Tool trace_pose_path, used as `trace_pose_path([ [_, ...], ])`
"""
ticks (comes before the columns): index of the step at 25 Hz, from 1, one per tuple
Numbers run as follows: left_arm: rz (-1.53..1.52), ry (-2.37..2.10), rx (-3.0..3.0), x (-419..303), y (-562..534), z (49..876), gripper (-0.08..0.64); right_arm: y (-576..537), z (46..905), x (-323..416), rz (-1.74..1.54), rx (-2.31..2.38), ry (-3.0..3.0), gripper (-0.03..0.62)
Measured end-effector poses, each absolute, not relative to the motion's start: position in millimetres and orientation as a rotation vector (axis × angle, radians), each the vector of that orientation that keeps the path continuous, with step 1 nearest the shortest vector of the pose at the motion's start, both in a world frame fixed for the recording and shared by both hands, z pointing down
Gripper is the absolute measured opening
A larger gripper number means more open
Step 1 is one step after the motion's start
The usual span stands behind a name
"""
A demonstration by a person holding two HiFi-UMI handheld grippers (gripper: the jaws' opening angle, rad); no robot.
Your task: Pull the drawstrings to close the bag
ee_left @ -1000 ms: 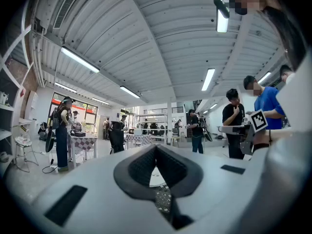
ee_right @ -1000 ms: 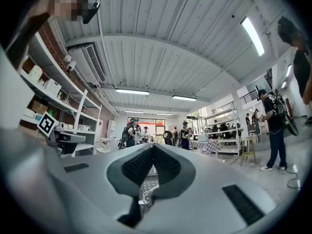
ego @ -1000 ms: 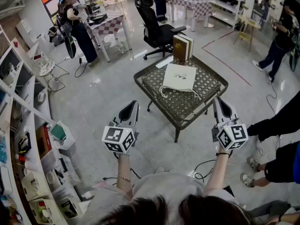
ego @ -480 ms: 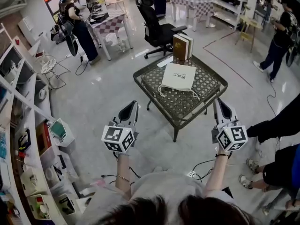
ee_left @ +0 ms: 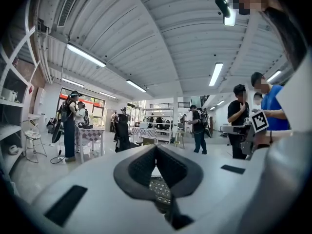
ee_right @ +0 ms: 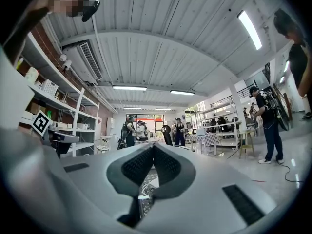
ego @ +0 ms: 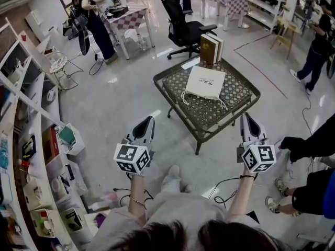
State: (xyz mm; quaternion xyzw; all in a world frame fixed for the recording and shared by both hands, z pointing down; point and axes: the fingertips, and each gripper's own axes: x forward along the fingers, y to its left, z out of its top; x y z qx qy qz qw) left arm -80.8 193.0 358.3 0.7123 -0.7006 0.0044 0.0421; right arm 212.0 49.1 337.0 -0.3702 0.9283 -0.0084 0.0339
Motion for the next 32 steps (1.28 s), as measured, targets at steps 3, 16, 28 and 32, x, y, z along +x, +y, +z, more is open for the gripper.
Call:
trace_pose_path([
  [3, 0.017, -2.124, 2.169, -87.2, 185.5, 365.7, 0.025, 41.8, 341.6, 205.2, -0.046, -1.147, 2.864, 0.021],
  [16, 0.023, -2.034, 2.259, -147.1, 97.3, 380.1, 0.025, -25.2, 358.2, 158.6, -0.076, -1.306, 2.806, 0.021],
  [28, 0.109, -1.941, 2.429, -180.4, 21.3, 386.5, 0.025, -68.8, 364.4, 132.0, 0.018, -1.49, 2.736, 0.023],
  [32, 0.137, -1.892, 2.49, -188.1, 2.7, 388.2, 0.025, -77.9, 365.8, 120.2, 0.037, -1.527, 2.725, 0.023],
])
